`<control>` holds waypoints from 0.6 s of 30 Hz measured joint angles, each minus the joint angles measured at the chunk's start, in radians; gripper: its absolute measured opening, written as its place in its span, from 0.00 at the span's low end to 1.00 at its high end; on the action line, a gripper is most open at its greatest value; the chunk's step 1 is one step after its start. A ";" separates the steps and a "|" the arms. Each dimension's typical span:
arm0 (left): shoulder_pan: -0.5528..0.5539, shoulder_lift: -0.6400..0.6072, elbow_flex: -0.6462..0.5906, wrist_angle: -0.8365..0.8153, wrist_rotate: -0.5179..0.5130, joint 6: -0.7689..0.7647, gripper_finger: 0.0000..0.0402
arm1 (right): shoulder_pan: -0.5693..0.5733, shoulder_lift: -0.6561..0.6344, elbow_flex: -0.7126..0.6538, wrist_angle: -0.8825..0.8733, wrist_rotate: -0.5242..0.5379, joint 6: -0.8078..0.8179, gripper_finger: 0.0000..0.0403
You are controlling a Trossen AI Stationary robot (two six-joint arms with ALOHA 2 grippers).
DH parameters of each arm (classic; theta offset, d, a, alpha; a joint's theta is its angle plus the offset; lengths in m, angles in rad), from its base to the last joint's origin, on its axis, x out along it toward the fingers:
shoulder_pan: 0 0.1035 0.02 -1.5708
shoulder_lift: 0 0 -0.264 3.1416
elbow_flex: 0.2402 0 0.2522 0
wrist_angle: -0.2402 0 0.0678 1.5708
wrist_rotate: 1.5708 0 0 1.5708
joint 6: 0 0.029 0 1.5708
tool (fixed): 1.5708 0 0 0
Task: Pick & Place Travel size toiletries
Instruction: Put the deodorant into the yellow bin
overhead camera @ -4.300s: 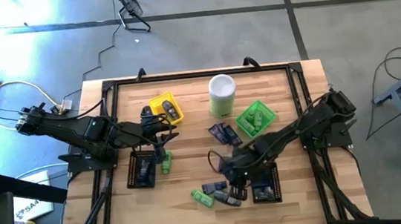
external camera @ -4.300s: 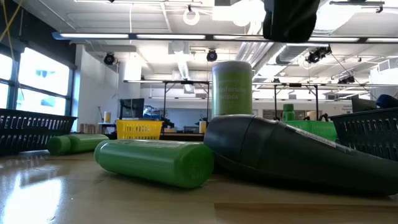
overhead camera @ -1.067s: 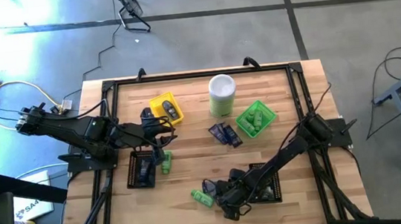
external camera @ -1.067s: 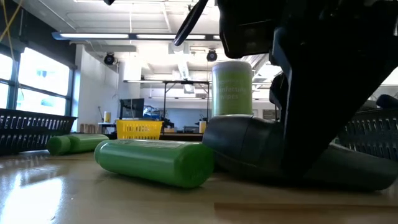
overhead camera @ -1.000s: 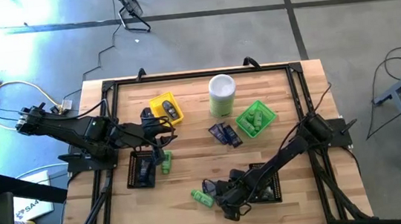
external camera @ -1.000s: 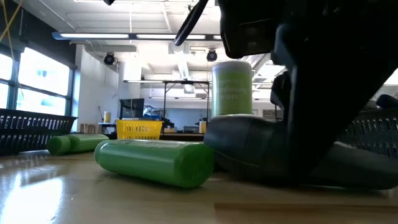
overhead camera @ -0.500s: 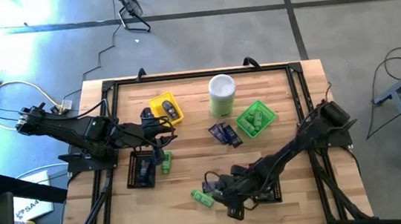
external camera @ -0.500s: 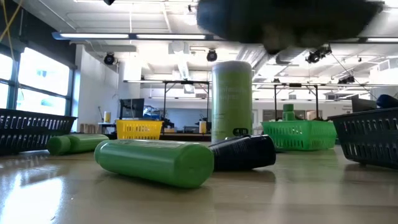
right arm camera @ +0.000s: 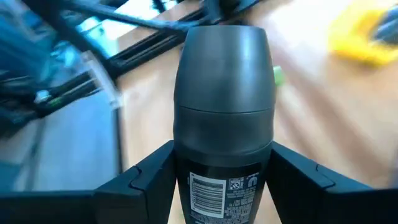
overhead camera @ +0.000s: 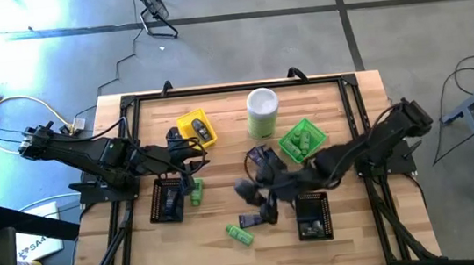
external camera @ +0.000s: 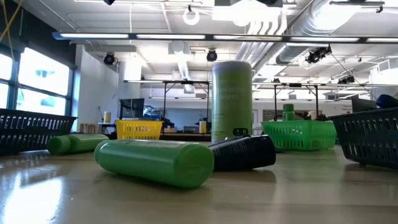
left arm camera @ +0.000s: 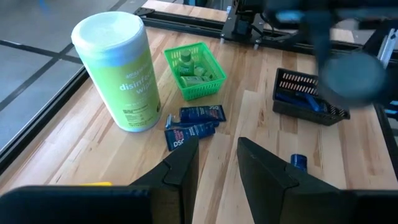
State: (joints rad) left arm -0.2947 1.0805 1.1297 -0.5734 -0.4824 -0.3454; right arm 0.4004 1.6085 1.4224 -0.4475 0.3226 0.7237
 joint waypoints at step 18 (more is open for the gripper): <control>0.033 0.033 0.001 0.375 0.072 0.273 0.26 | -0.165 -0.110 0.000 0.242 0.029 -0.421 0.51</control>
State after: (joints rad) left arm -0.2614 1.1139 1.1305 -0.1987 -0.4106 -0.0721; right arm 0.2352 1.4988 1.4222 -0.2057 0.3514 0.3023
